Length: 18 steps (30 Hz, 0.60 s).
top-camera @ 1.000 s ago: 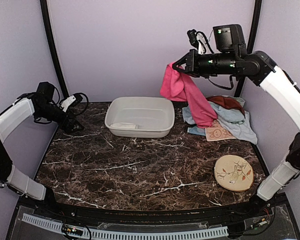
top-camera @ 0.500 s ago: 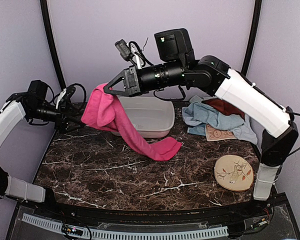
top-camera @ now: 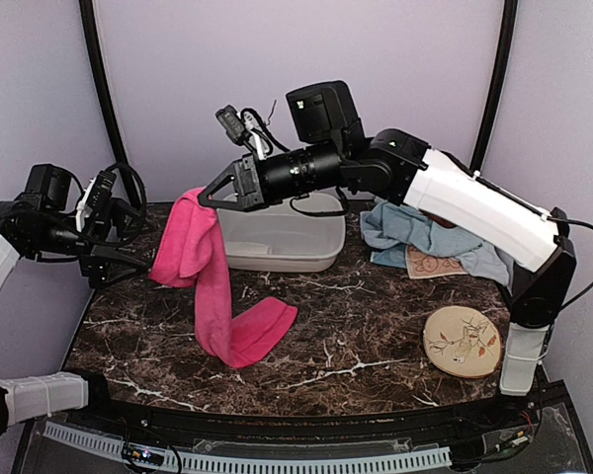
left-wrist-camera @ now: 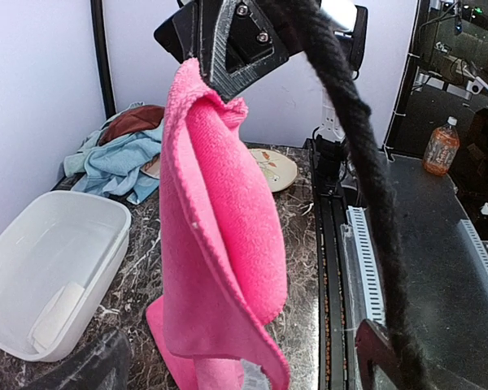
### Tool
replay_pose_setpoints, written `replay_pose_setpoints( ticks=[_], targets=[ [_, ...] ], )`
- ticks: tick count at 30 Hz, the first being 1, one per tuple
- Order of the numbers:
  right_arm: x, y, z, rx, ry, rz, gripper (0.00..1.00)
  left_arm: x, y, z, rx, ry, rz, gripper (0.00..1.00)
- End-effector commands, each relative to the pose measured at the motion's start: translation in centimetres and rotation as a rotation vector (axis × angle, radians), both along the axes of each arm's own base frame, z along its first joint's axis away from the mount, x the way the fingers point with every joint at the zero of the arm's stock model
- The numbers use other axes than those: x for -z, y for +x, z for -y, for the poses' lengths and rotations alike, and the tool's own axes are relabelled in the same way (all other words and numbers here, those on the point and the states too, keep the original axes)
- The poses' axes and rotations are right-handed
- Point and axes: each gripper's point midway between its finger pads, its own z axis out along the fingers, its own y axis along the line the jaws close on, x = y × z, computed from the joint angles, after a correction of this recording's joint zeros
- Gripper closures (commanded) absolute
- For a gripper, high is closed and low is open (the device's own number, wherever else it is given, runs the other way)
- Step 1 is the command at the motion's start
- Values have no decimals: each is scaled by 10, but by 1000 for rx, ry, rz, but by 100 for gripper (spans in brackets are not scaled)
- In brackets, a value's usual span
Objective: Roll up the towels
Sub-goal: Pass from the right arm to the left
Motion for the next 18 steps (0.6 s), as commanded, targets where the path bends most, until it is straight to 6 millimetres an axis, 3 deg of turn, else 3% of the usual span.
replay_pose_setpoints(
  ticks=[1,4,9,16,18],
  targets=[
    [-14,1,4,10,39,41,100,4,-6,2,40,-16,-45,1],
    [-9,2,5,16,26,42,100,10,-5,3,40,1,-55,1],
    [-6,2,6,15,24,44,100,41,9,4,-11,98,-60,4],
    [-1,7,12,30,19,44,100,52,12,10,2,122,-97,34],
    [1,8,15,36,20,40,100,56,16,11,-8,133,-115,48]
  ],
)
